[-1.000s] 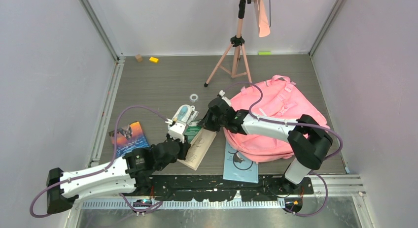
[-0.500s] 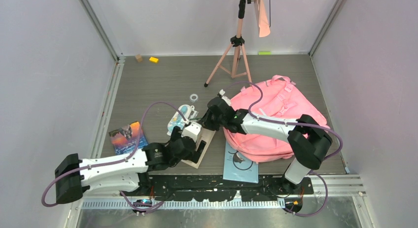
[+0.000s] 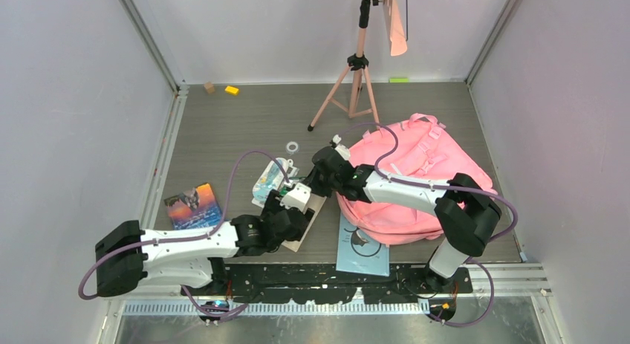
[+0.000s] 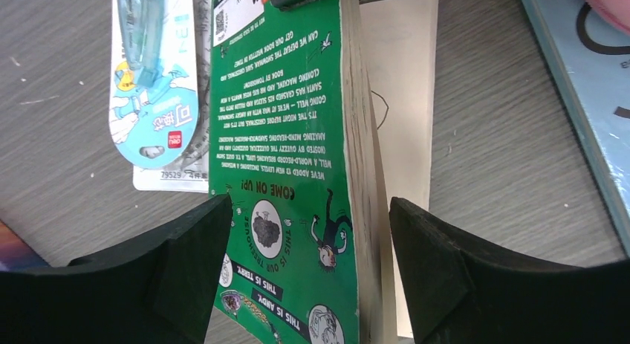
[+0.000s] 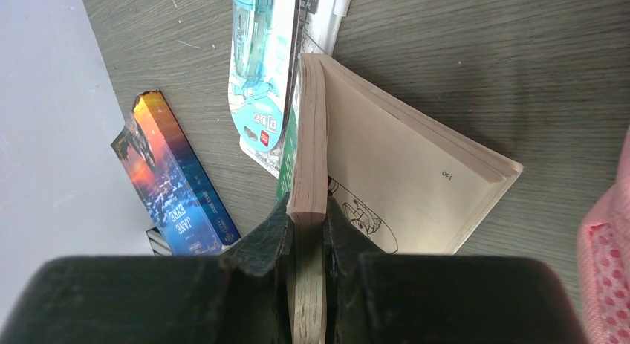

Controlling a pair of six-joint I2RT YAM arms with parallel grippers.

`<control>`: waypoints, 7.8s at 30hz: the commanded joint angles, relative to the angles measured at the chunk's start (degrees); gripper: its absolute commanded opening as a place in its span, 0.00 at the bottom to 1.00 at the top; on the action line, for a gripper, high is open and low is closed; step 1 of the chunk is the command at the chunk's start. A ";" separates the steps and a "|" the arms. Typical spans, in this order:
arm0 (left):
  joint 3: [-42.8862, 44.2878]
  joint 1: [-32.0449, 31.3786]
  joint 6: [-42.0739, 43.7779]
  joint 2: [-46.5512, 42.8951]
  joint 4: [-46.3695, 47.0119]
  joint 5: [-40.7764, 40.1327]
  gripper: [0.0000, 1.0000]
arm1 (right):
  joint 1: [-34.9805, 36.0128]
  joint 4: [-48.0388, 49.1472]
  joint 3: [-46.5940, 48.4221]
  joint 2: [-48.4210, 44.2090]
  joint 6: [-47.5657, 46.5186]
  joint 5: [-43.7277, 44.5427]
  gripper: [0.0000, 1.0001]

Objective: Pack the student bag
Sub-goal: Pick up the book from the center of the board.

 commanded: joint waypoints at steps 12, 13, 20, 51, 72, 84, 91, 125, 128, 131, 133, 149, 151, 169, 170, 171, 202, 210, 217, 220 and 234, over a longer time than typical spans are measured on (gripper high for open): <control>6.06 -5.61 5.98 9.82 4.35 -13.14 0.61 | 0.24 -0.05 2.88 -4.79 0.53 5.37 0.00; 6.58 -5.88 5.91 10.62 3.59 -13.63 0.53 | 0.24 -0.23 2.88 -5.02 0.41 5.59 0.01; 10.52 -7.28 3.05 13.43 -2.20 -17.90 0.11 | 0.24 -1.57 3.16 -6.73 -0.91 7.32 0.07; 16.58 -4.73 11.76 -26.79 -7.04 -2.38 0.00 | -26.43 -33.68 8.25 -28.25 -40.63 0.29 0.98; 22.78 -3.34 12.12 -15.70 17.16 14.70 0.00 | -24.37 -6.66 0.21 -35.59 -32.87 -40.16 0.96; 20.26 10.33 0.08 -13.14 27.07 36.56 0.00 | -24.37 -3.23 1.20 -40.00 -32.15 -47.38 0.98; 18.12 13.39 -1.91 -16.20 27.13 46.94 0.00 | -24.43 -10.65 3.32 -39.37 -38.23 -45.52 0.99; 12.18 13.55 -4.91 -19.81 48.86 46.44 0.00 | -24.28 0.63 -1.63 -36.50 -31.71 -47.56 1.00; 11.63 13.55 -4.36 -20.45 49.53 45.54 0.00 | -24.28 0.40 -1.77 -36.09 -31.87 -47.14 1.00; 11.12 13.55 -3.95 -20.93 50.21 44.98 0.00 | -24.28 0.65 -1.93 -35.70 -31.88 -47.04 1.00; 10.53 13.55 -3.90 -21.19 51.46 44.76 0.00 | -24.28 0.67 -2.14 -35.18 -32.07 -47.03 1.00; 7.72 13.55 -7.67 -19.21 58.23 44.51 0.00 | -24.28 12.31 -3.19 -36.37 -23.81 -53.04 1.00; 7.19 13.55 -8.81 -18.47 60.33 44.58 0.00 | -24.28 13.20 -3.13 -37.15 -22.81 -53.42 0.99; 6.98 15.11 -9.62 -21.62 44.29 35.33 0.12 | -24.28 15.21 -2.96 -39.55 -19.59 -52.59 0.06; 7.09 15.13 -9.55 -22.00 43.19 34.94 0.16 | -24.28 15.18 -3.17 -39.76 -19.60 -52.18 0.02; 7.10 15.23 -9.52 -22.21 42.41 34.80 0.20 | -24.28 15.26 -3.31 -40.26 -19.68 -51.12 0.01; 12.33 15.75 -6.09 -27.46 29.66 39.03 1.00 | -24.29 13.73 -4.22 -42.13 -21.65 -46.87 0.00; 15.44 15.84 -6.19 -22.26 22.02 31.48 1.00 | -24.28 13.22 -2.75 -42.89 -21.51 -49.25 0.00; 16.37 15.93 -6.70 -20.10 19.85 31.11 1.00 | -24.29 13.12 -1.81 -43.12 -21.29 -51.94 0.00; 16.01 16.00 -6.75 -20.47 19.51 30.60 1.00 | -24.28 13.35 -1.47 -43.28 -21.18 -52.52 0.00; 13.40 17.28 -14.78 -21.41 25.21 40.00 1.00 | -24.28 17.75 -1.84 -42.92 -18.27 -55.22 0.00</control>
